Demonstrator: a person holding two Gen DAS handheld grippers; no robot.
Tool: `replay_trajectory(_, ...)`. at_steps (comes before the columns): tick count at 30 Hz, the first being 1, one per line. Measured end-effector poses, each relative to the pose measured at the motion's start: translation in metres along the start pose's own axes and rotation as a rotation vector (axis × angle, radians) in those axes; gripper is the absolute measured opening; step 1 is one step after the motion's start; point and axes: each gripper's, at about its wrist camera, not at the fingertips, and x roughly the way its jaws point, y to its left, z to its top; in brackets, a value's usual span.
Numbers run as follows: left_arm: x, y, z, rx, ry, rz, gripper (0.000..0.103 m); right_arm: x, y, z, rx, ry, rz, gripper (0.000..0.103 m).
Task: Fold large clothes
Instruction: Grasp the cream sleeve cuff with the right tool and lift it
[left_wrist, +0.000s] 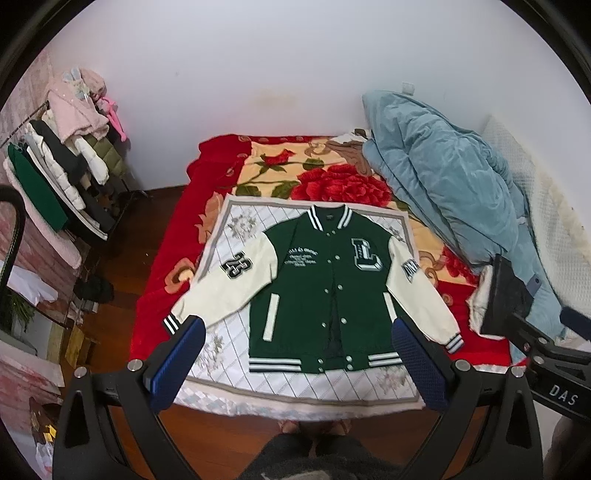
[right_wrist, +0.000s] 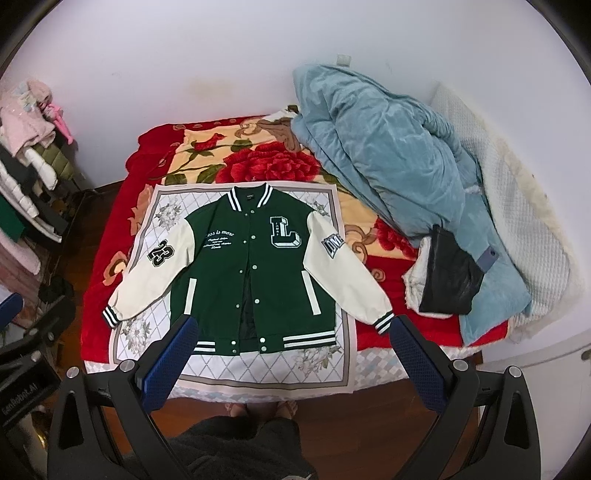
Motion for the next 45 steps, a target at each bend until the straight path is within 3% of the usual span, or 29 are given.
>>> replay_trajectory(8,0.096,0.01,0.004,0.056,-0.069,0.058,0.103,0.095,-0.05,-0.011,0.287,0.073,0.034,0.103)
replay_trajectory(9,0.113,0.006,0.004,0.067,-0.058,0.069,0.103,0.109,-0.059,-0.015,0.333,0.086,0.027,0.1)
replay_trajectory(12,0.155,-0.007,0.001,0.093,-0.022,0.08,0.103,0.169,-0.103,-0.039,0.486,0.158,0.009,0.075)
replay_trajectory(15,0.205,-0.028,-0.004,0.12,0.023,0.098,0.103,0.228,-0.146,-0.065,0.625,0.215,0.01,0.061)
replay_trajectory(21,0.306,-0.078,-0.017,0.11,0.1,0.164,0.103,0.37,-0.234,-0.131,0.914,0.288,0.031,0.049)
replay_trajectory(26,0.39,-0.11,-0.035,0.062,0.239,0.184,0.103,0.497,-0.291,-0.186,1.197,0.334,0.129,0.051)
replay_trajectory(27,0.406,-0.116,-0.038,0.059,0.258,0.188,0.103,0.517,-0.299,-0.194,1.235,0.335,0.15,0.057)
replay_trajectory(32,0.475,-0.148,-0.052,0.1,0.307,0.22,0.103,0.623,-0.322,-0.219,1.407,0.295,0.235,0.063)
replay_trajectory(35,0.513,-0.162,-0.053,0.116,0.324,0.227,0.103,0.664,-0.331,-0.222,1.484,0.233,0.262,0.063)
replay_trajectory(36,0.523,-0.165,-0.053,0.119,0.326,0.225,0.103,0.666,-0.333,-0.217,1.503,0.184,0.24,0.057)
replay_trajectory(37,0.53,-0.167,-0.053,0.121,0.323,0.221,0.103,0.662,-0.336,-0.212,1.521,0.113,0.21,0.038)
replay_trajectory(39,0.546,-0.172,-0.052,0.123,0.313,0.214,0.103,0.65,-0.342,-0.196,1.499,-0.015,0.156,0.032)
replay_trajectory(41,0.561,-0.175,-0.053,0.12,0.312,0.203,0.103,0.658,-0.346,-0.185,1.482,-0.033,0.13,0.033)
replay_trajectory(42,0.568,-0.177,-0.056,0.118,0.32,0.2,0.103,0.676,-0.348,-0.186,1.484,0.008,0.136,0.041)
replay_trajectory(43,0.576,-0.177,-0.057,0.115,0.331,0.196,0.103,0.695,-0.348,-0.187,1.494,0.06,0.163,0.057)
replay_trajectory(45,0.588,-0.179,-0.059,0.106,0.347,0.189,0.103,0.711,-0.346,-0.182,1.495,0.041,0.189,0.063)
